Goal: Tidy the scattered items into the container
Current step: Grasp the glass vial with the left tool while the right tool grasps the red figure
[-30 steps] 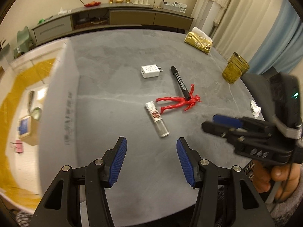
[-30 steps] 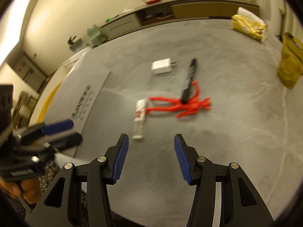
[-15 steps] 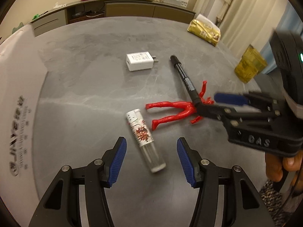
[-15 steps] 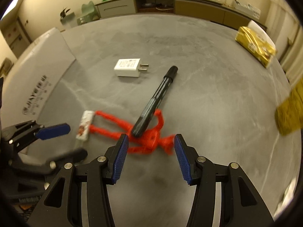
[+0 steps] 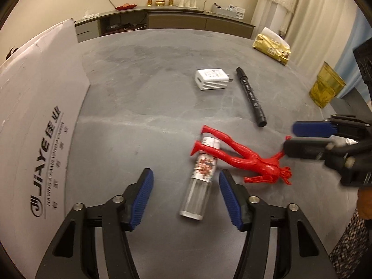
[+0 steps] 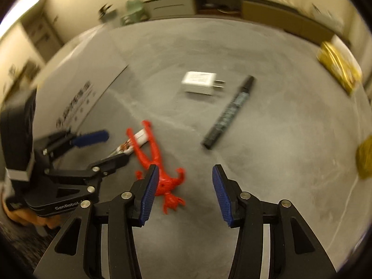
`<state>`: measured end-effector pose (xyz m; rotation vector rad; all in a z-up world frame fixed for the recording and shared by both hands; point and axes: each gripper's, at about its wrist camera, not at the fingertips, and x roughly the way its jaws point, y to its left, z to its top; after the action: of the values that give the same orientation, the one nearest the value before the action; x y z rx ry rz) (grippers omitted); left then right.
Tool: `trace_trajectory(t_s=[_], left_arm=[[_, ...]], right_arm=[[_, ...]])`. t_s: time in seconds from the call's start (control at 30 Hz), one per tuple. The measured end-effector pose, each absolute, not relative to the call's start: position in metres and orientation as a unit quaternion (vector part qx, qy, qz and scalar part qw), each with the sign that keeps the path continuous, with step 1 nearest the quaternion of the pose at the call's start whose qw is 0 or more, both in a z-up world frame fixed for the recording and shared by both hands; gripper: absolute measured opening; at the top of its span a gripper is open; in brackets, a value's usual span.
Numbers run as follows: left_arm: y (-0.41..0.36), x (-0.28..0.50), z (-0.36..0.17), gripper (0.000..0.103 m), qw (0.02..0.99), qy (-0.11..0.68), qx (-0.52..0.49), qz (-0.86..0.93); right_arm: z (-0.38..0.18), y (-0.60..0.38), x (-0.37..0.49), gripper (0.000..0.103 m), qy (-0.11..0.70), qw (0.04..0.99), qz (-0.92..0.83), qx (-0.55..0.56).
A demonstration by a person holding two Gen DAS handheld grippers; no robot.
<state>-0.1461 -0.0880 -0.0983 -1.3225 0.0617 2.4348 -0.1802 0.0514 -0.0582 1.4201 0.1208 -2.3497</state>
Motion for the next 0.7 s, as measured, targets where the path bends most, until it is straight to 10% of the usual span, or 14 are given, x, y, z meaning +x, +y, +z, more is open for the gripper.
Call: trace_trajectory(t_s=[0.1, 0.23, 0.7], left_arm=[[-0.078, -0.143, -0.101, 0.063, 0.188, 0.051, -0.456, 0.869], [-0.069, -0.136, -0.100, 0.024, 0.206, 0.087, -0.433, 0.873], [-0.092, -0.127, -0.093, 0.020, 0.202, 0.040, -0.436, 0.876]], right_arm=[[-0.064, 0.035, -0.178, 0.052, 0.084, 0.207, -0.839, 0.497], [-0.077, 0.024, -0.185, 0.052, 0.097, 0.214, -0.834, 0.499], [-0.084, 0.010, -0.186, 0.054, 0.083, 0.245, -0.830, 0.494]])
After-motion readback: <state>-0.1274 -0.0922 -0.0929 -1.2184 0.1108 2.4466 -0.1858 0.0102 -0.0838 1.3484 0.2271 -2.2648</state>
